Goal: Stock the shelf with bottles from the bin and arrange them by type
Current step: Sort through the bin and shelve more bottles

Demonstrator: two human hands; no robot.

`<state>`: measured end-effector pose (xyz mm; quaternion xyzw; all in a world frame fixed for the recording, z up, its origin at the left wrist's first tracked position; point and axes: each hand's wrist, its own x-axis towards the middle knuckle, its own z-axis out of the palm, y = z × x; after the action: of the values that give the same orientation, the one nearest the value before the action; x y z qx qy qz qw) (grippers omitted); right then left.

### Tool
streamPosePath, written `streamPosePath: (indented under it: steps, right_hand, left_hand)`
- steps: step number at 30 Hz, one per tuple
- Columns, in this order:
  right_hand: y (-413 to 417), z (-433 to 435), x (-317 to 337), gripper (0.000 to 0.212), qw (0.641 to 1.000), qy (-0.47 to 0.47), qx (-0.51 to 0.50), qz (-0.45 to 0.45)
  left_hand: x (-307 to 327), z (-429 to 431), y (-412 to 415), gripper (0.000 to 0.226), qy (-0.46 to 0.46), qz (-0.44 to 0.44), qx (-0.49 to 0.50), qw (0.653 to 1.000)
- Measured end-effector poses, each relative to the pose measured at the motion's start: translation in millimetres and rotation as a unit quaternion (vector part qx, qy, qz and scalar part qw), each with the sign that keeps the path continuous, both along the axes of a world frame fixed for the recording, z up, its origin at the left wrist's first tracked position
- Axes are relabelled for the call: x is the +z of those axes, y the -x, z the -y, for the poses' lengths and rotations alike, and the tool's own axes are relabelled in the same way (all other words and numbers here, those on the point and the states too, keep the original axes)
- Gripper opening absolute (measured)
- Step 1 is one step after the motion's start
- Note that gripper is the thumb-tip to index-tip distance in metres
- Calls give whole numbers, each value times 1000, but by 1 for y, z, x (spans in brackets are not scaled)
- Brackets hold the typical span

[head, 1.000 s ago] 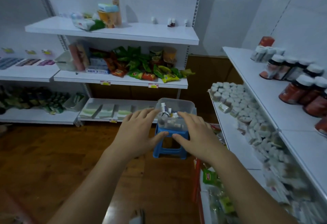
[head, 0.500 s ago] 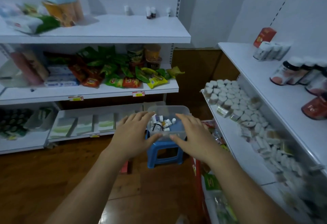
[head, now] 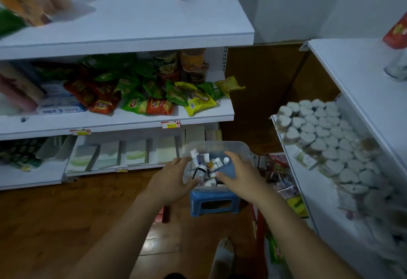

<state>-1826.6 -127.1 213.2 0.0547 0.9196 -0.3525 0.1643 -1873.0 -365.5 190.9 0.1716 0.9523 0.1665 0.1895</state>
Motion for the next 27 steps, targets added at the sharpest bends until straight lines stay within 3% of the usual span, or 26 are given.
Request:
streamPosePath:
  steps: [4,8,11,13,17,20,27]
  right_hand:
    - [53,-10,-59,63,985,124,-92,77]
    - [101,-11,-137,50,920,236,-263,168]
    - [131,-9,-214,47,897,243,-311,200]
    - [153,-5,-262,44,897,226,-320,203]
    - [194,7,-331,12,927,162,-272,203]
    - [213,17,-373,23,948,129,-229,182]
    - [226,27,-408,25,937,174,-260,157]
  left_hand:
    - [-59,-29,40,75,-11,85,31,996]
    - [-146,-52,78,53,-16,182,89,979]
    - [-270,-59,104,46,12,206,104,973]
    - [-315,-67,117,47,36,219,100,970]
    - [-339,-78,126,40,81,223,94,967]
    - [-357,-83,133,42,73,241,87,964]
    - [-349,-84,136,42,59,258,70,962]
